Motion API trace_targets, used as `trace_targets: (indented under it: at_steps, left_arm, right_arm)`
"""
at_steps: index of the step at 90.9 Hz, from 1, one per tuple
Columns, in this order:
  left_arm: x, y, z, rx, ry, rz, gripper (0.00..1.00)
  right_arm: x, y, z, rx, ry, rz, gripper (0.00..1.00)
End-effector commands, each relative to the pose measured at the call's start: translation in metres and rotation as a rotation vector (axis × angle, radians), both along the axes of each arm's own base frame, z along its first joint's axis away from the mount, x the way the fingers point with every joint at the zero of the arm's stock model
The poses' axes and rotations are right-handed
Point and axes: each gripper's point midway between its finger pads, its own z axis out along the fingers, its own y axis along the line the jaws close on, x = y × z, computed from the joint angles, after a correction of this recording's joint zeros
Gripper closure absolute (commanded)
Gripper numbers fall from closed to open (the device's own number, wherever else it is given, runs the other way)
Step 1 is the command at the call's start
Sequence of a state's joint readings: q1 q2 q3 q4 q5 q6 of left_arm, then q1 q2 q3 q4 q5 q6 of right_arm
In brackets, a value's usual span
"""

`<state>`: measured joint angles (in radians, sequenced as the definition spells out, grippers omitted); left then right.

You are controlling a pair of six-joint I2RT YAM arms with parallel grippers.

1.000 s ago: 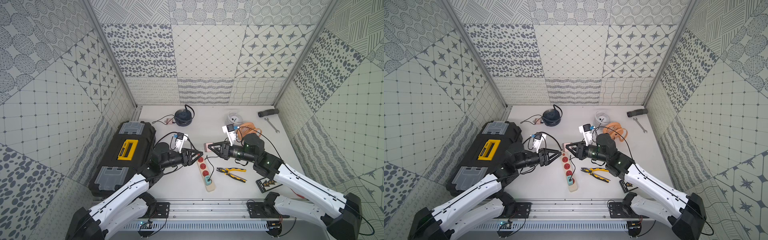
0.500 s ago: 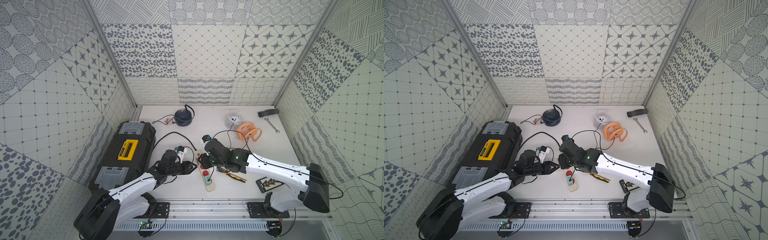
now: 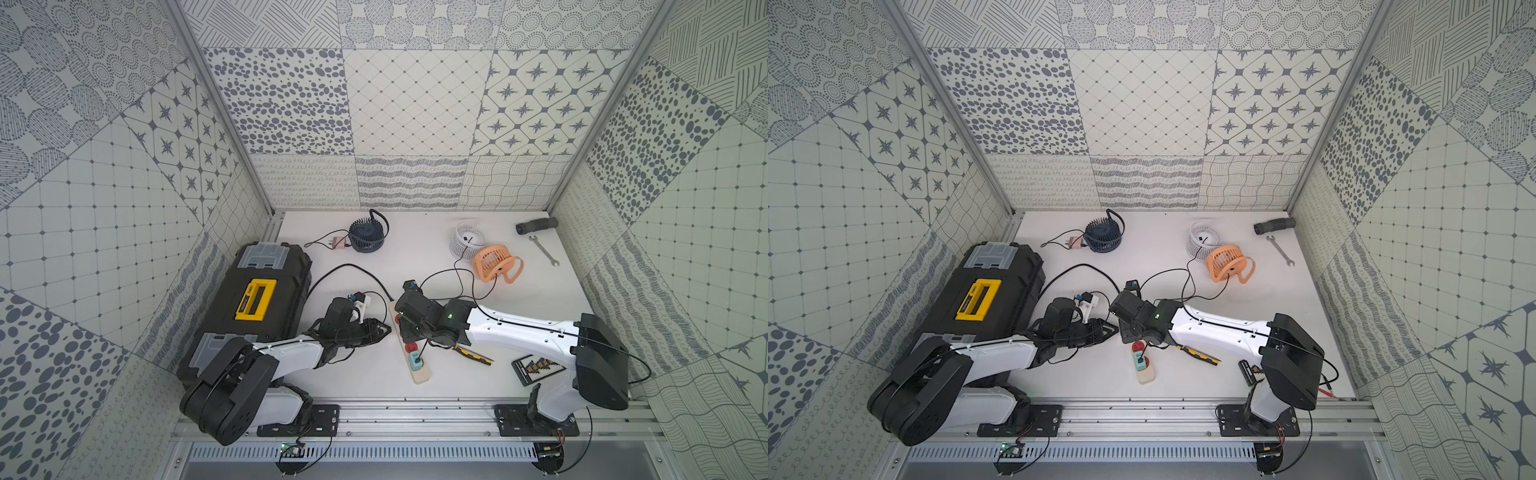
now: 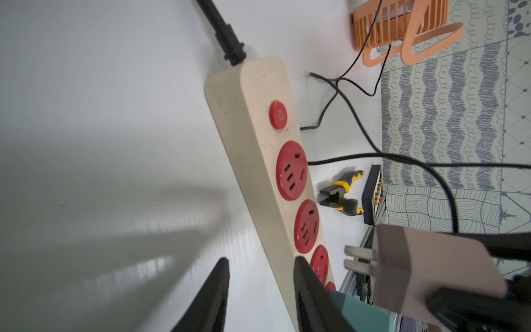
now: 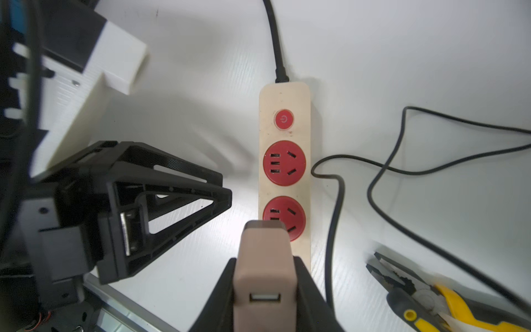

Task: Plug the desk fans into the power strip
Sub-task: Insert the plug into the socket.

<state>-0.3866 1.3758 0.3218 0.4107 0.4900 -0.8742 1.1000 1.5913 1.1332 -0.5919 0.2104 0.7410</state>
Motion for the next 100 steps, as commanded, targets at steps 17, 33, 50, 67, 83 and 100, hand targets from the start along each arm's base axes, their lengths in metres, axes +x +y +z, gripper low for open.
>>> trace_targets:
  at_steps: [17, 33, 50, 67, 83, 100]
  left_arm:
    - [0.018, -0.019, 0.019, -0.084, -0.074, -0.062, 0.60]
    - [0.021, -0.023, 0.018, -0.098, -0.058, -0.075, 0.62]
    - [0.021, -0.024, 0.012, -0.092, -0.042, -0.083, 0.62]
    - [0.019, -0.024, 0.005, -0.088, -0.022, -0.082, 0.64]
    - [0.019, -0.023, 0.000, -0.082, -0.012, -0.079, 0.64]
    - [0.019, -0.023, -0.003, -0.078, -0.004, -0.077, 0.65]
  right_arm:
    - [0.009, 0.008, 0.001, 0.010, -0.016, -0.017, 0.92]
    - [0.009, 0.008, -0.008, -0.004, -0.003, -0.017, 0.92]
    - [0.014, 0.011, -0.010, -0.017, -0.022, -0.015, 0.92]
    - [0.015, 0.012, -0.017, -0.032, -0.017, -0.011, 0.92]
    - [0.014, 0.009, -0.022, -0.049, -0.013, -0.015, 0.92]
    - [0.010, 0.005, -0.025, -0.051, 0.007, -0.019, 0.92]
